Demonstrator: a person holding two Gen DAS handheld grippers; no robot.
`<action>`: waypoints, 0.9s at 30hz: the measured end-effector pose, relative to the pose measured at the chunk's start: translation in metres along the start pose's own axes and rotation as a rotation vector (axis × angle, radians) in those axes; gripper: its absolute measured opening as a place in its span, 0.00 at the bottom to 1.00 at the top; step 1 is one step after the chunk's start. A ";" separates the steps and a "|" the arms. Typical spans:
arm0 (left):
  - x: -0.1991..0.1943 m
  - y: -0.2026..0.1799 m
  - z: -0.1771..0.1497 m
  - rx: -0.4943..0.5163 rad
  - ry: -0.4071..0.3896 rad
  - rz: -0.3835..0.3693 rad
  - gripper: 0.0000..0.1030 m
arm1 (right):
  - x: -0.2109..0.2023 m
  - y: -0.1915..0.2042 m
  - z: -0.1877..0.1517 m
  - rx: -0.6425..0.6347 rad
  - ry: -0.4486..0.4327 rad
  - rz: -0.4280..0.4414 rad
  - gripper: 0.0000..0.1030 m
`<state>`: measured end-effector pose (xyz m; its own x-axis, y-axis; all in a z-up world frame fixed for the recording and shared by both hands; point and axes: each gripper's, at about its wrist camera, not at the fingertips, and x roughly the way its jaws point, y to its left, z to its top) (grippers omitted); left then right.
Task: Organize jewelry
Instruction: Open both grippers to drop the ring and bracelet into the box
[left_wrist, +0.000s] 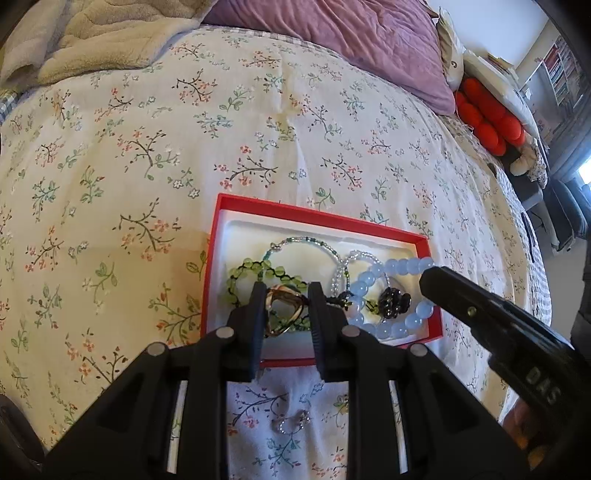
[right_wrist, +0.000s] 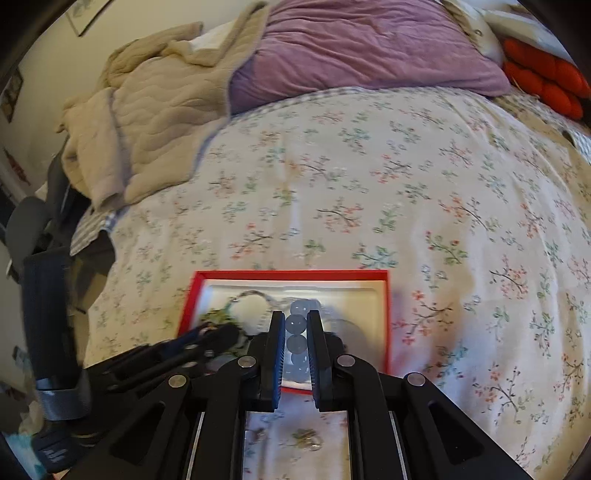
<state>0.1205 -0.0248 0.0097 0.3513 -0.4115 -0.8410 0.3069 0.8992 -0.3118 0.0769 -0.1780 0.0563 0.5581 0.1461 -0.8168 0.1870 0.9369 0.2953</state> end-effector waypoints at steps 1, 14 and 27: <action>0.000 0.000 0.000 0.002 -0.001 0.000 0.24 | 0.002 -0.004 0.000 0.008 0.005 -0.005 0.12; -0.026 -0.010 -0.004 0.057 -0.016 0.019 0.44 | -0.008 -0.020 -0.001 0.016 0.006 -0.026 0.18; -0.055 -0.011 -0.033 0.109 -0.009 0.051 0.68 | -0.038 -0.022 -0.024 -0.038 0.029 -0.025 0.55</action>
<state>0.0686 -0.0073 0.0451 0.3770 -0.3675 -0.8502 0.3822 0.8978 -0.2186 0.0324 -0.1963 0.0694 0.5298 0.1311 -0.8379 0.1695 0.9517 0.2561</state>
